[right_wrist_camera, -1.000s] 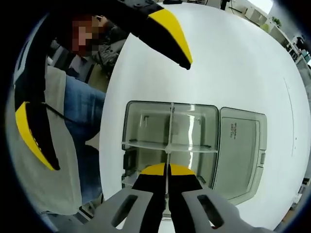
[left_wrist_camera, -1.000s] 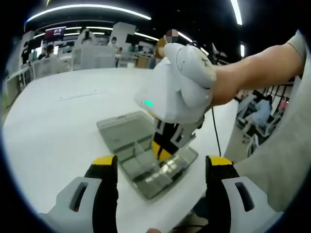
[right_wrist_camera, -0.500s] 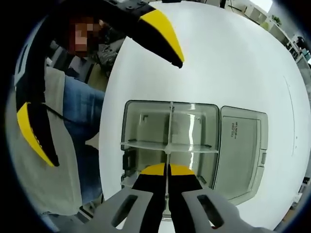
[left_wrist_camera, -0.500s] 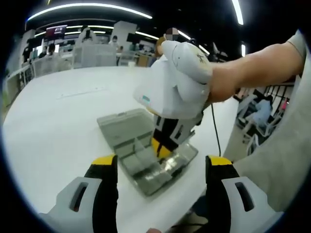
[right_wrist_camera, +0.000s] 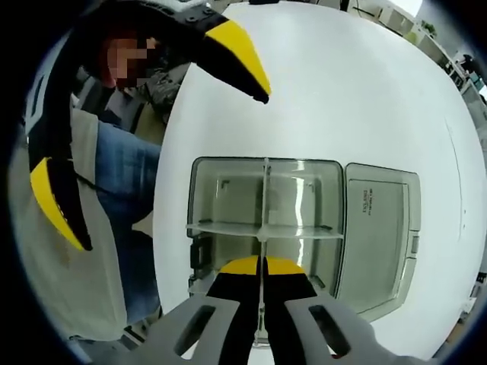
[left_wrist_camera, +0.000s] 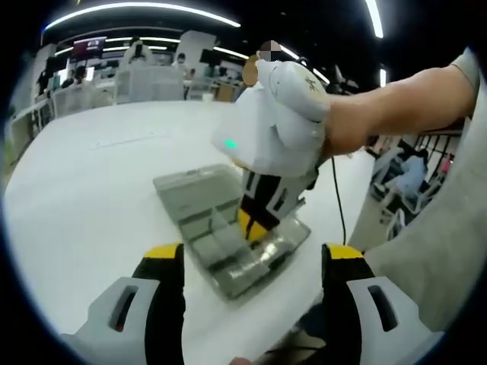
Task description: Insert the divider into the dual guide fixture by aligning both edges with the guide slots and pushing it downward to the bottom, including one-sided entry, uneven engagement, binding, and posture correction.
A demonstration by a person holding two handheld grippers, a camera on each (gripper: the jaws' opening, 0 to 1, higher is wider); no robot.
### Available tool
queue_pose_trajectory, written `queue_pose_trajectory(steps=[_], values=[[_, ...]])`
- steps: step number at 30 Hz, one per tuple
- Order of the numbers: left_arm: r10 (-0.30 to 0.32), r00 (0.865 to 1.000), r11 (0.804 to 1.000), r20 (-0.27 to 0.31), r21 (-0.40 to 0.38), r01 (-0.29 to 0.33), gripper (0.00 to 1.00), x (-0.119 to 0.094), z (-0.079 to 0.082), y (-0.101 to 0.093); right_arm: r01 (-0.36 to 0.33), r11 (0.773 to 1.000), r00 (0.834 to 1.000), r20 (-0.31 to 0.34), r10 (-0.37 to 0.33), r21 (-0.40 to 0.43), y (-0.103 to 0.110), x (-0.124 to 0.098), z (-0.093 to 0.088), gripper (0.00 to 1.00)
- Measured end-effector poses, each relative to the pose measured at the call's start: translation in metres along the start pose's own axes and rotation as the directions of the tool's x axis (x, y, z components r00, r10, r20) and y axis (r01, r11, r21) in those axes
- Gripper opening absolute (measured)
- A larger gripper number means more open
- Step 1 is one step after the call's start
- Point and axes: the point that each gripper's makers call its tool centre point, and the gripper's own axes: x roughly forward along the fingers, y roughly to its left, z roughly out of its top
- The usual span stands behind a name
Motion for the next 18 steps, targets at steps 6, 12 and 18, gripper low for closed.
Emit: queue_pose_trajectory(steps=[6, 12, 18], values=[[0.002, 1.000, 1.000, -0.008, -0.005, -0.002, 0.71, -0.001, -0.004, -0.002, 0.006, 1.000, 1.000, -0.002, -0.006, 0.004, -0.001, 0.002, -0.001, 0.00], [0.003, 1.000, 1.000, -0.019, -0.009, -0.003, 0.71, -0.002, -0.009, -0.001, 0.012, 1.000, 1.000, 0.008, -0.012, 0.014, -0.001, 0.003, -0.001, 0.00], [0.004, 0.999, 1.000, -0.032, -0.009, -0.005, 0.70, -0.004, -0.013, 0.000, 0.019, 1.000, 1.000, 0.013, -0.019, 0.018, -0.001, 0.004, -0.001, 0.00]])
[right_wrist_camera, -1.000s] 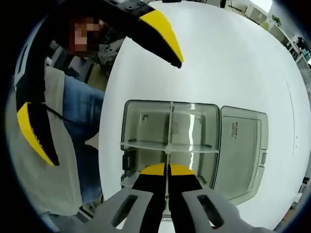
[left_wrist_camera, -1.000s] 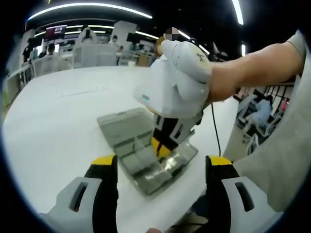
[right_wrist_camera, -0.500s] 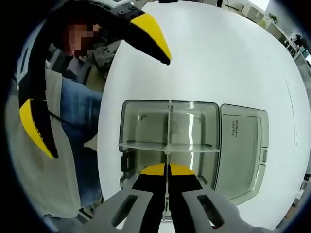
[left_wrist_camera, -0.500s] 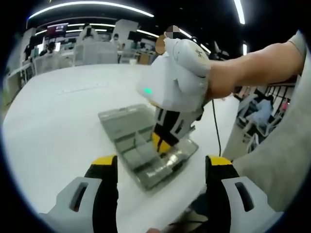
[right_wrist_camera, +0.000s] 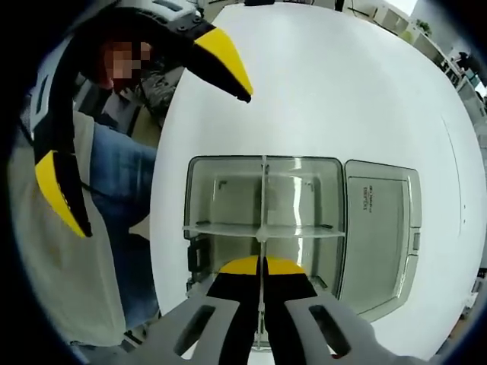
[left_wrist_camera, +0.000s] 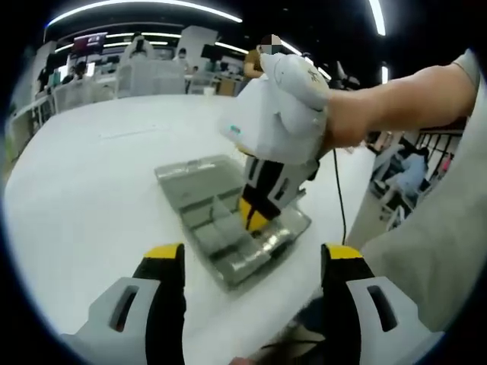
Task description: Insert the divider into the dual guide fixture by aligning both edges with the guide slots and pushing it downward to the bottom, including one-sided entry, uneven engagement, binding, and posture correction.
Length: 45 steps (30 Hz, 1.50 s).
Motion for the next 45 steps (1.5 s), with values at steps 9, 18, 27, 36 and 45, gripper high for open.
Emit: queue_pose_trajectory(steps=[9, 18, 27, 36, 45], values=[[0.003, 1.000, 1.000, -0.019, -0.004, -0.003, 0.70, -0.003, -0.007, -0.001, 0.009, 1.000, 1.000, -0.005, -0.009, -0.012, 0.001, 0.003, -0.001, 0.00], [0.010, 1.000, 1.000, -0.029, -0.008, -0.010, 0.70, -0.007, -0.010, -0.001, 0.010, 1.000, 1.000, 0.000, -0.010, -0.002, 0.000, 0.007, -0.002, 0.00], [0.013, 0.999, 1.000, -0.037, -0.014, -0.014, 0.70, -0.011, -0.015, -0.002, 0.029, 0.999, 0.999, 0.022, -0.030, 0.021, 0.000, 0.018, -0.008, 0.00], [0.020, 0.999, 1.000, -0.040, -0.020, -0.021, 0.70, -0.015, -0.018, 0.000, 0.053, 0.992, 0.989, 0.134, -0.068, 0.117, -0.007, 0.004, 0.001, 0.13], [0.008, 0.999, 1.000, -0.051, -0.017, -0.008, 0.69, -0.011, -0.023, -0.002, 0.017, 0.965, 0.954, 0.285, -0.094, 0.261, 0.004, -0.012, 0.007, 0.23]])
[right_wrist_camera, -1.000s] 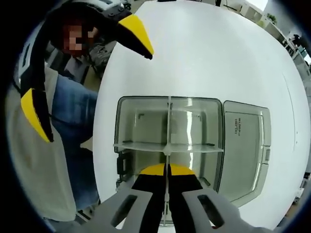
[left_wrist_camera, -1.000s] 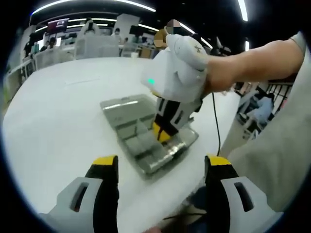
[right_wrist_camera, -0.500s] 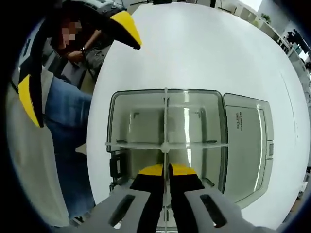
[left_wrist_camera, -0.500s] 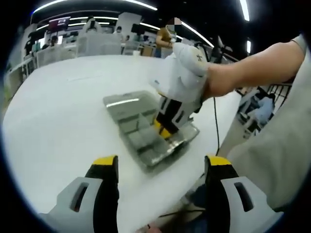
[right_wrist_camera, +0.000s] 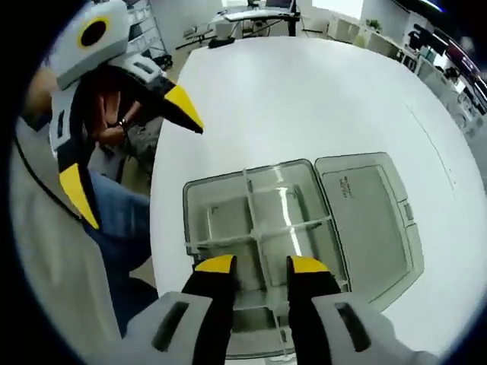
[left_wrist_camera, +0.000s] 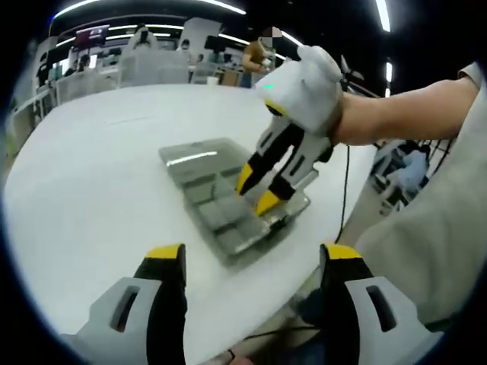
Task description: Insert the divider into the dual guide fixture by aligning both edges with the guide slots and pushing it downward to the bottom, including one-sided entry, uneven engagement, binding, and posture correction.
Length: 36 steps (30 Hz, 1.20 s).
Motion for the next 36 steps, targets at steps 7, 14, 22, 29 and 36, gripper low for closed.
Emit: queue_pose_trajectory(steps=[7, 14, 22, 29, 36], values=[[-0.017, 1.000, 1.000, -0.015, 0.010, 0.017, 0.68, 0.004, -0.006, -0.004, 0.001, 0.994, 0.997, 0.082, -0.010, 0.107, 0.007, -0.010, 0.001, 0.25], [-0.029, 0.999, 0.999, -0.027, 0.016, 0.029, 0.68, 0.005, -0.012, -0.007, 0.000, 0.977, 0.984, 0.172, -0.037, 0.212, 0.012, -0.026, -0.002, 0.31], [-0.024, 0.999, 1.000, -0.021, 0.017, 0.024, 0.68, 0.007, -0.008, -0.005, 0.015, 0.953, 0.961, 0.260, -0.098, 0.302, 0.010, -0.041, -0.007, 0.45], [-0.010, 1.000, 1.000, -0.019, 0.028, 0.011, 0.69, 0.011, -0.004, 0.002, 0.009, 0.938, 0.945, 0.304, -0.122, 0.347, 0.016, -0.048, -0.015, 0.55], [-0.008, 1.000, 0.999, -0.022, 0.040, 0.009, 0.69, 0.015, -0.001, 0.007, 0.017, 0.920, 0.933, 0.326, -0.156, 0.392, 0.021, -0.052, -0.023, 0.60]])
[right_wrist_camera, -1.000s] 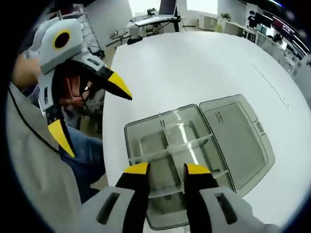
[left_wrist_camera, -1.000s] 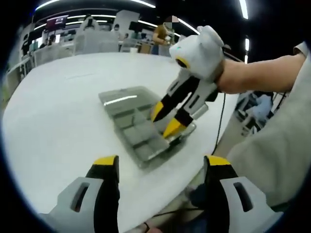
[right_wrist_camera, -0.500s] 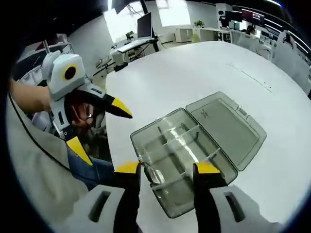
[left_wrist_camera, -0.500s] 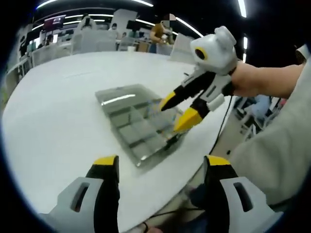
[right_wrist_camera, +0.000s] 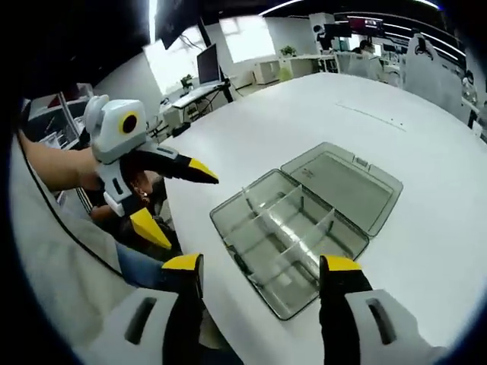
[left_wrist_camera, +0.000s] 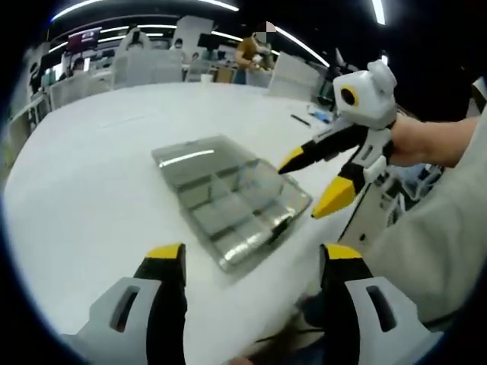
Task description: Insert the divider into the dual guide fixture by aligning both edges with the guide slots and pushing it downward to the bottom, including one-sided entry, uneven engagement, binding, and posture correction.
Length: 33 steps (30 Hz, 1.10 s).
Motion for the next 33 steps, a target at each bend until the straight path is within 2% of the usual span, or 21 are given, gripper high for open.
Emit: queue_pose_trajectory(steps=[12, 20, 24, 33], values=[[0.006, 1.000, 1.000, -0.001, 0.015, -0.006, 0.74, 0.001, 0.004, 0.004, 0.049, 0.995, 0.997, 0.063, -0.054, 0.088, -0.003, -0.013, -0.012, 0.69], [0.021, 1.000, 1.000, 0.002, -0.009, -0.021, 0.78, -0.002, 0.006, 0.007, 0.062, 0.989, 0.993, 0.094, -0.075, 0.133, -0.005, -0.020, -0.024, 0.69], [0.023, 1.000, 1.000, -0.002, -0.017, -0.023, 0.79, -0.002, 0.006, 0.007, 0.067, 0.987, 0.993, 0.089, -0.081, 0.145, -0.004, -0.022, -0.029, 0.69], [0.040, 0.999, 0.999, 0.009, -0.012, -0.040, 0.83, -0.006, 0.011, 0.005, 0.093, 0.979, 0.984, 0.131, -0.118, 0.181, -0.003, -0.029, -0.028, 0.70]])
